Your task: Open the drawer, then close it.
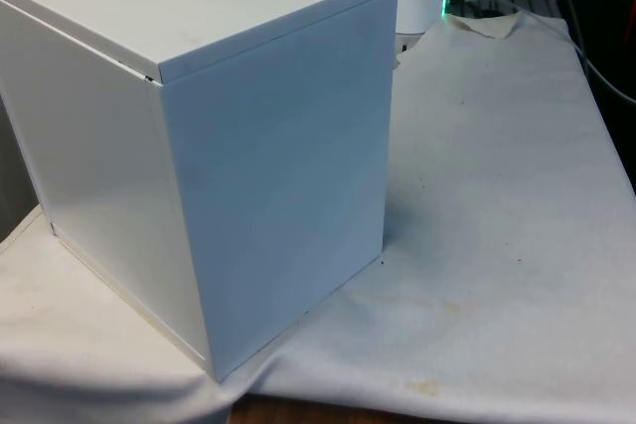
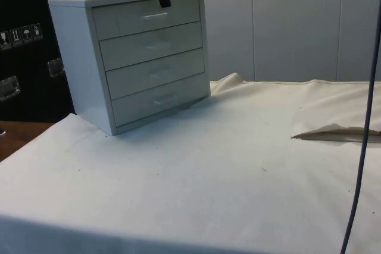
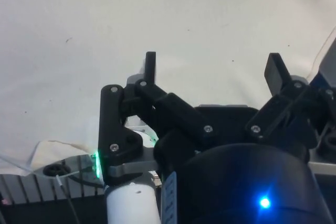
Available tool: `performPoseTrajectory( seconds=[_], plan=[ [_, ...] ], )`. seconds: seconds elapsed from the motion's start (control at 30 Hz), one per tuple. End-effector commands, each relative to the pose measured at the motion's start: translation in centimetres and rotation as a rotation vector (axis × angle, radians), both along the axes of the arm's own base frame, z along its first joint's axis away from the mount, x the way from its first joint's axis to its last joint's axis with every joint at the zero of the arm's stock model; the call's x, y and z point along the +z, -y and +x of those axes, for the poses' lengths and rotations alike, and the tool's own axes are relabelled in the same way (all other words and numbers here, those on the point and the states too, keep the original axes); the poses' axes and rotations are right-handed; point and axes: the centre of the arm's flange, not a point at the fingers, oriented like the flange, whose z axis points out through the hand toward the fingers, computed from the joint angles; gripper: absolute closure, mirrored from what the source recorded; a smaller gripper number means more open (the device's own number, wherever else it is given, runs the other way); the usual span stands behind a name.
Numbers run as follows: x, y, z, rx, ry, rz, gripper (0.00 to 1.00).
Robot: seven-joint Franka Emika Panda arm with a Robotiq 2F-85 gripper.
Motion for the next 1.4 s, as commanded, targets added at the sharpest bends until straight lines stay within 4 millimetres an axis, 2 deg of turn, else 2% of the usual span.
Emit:
performPoseTrajectory(
  seconds=[0.0,0.57,1.37],
  plan=[
    [0.0,0.2,-0.2,0.012,0.016,-0.005,0.00],
    [-1.1,1.2,-0.4,0.071,0.044,-0.033,0.00],
    [-1.3,0.6,-0.3,0.201,0.073,-0.125,0.00]
  ],
)
